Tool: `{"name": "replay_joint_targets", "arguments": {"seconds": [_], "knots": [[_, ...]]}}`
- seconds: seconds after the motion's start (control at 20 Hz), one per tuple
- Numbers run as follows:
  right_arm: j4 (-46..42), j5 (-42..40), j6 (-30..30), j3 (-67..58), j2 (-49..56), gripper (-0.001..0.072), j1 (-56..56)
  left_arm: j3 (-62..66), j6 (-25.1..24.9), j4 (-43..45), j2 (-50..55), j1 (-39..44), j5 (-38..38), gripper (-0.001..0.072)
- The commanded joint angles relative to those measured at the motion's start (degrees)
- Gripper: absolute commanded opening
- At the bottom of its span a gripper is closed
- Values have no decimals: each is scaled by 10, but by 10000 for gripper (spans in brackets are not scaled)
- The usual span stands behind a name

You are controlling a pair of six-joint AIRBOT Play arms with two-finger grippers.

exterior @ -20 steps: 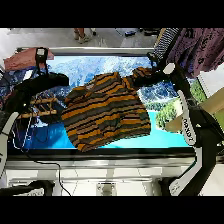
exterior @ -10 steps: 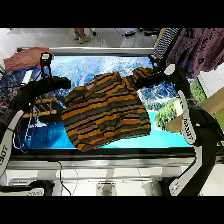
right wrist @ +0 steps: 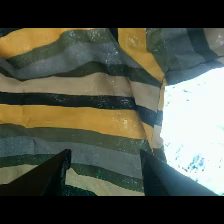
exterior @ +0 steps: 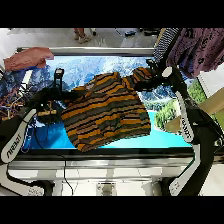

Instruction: Fold the clothes and pants, and hang the long-sleeved shirts on hangers.

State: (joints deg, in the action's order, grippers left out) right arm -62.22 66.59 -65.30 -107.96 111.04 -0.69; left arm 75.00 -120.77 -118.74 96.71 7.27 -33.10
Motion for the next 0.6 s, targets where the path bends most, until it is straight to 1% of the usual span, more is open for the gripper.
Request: {"name": "replay_joint_targets", "arguments": {"seconds": [0.0,0.1,0.25,0.4,0.55], "knots": [[1,5,0,0,1,517,0,0,-1,0,15,22,-6,36],[1,29,0,0,1,517,0,1,-1,0,5,35,-24,23],[1,75,1,-1,-4,521,0,1,-3,6,-48,38,-124,23],[32,84,10,-3,-27,515,0,1,-49,54,-152,44,-235,21],[75,85,39,-2,-69,515,0,-12,-48,118,-269,64,-323,20]]}}
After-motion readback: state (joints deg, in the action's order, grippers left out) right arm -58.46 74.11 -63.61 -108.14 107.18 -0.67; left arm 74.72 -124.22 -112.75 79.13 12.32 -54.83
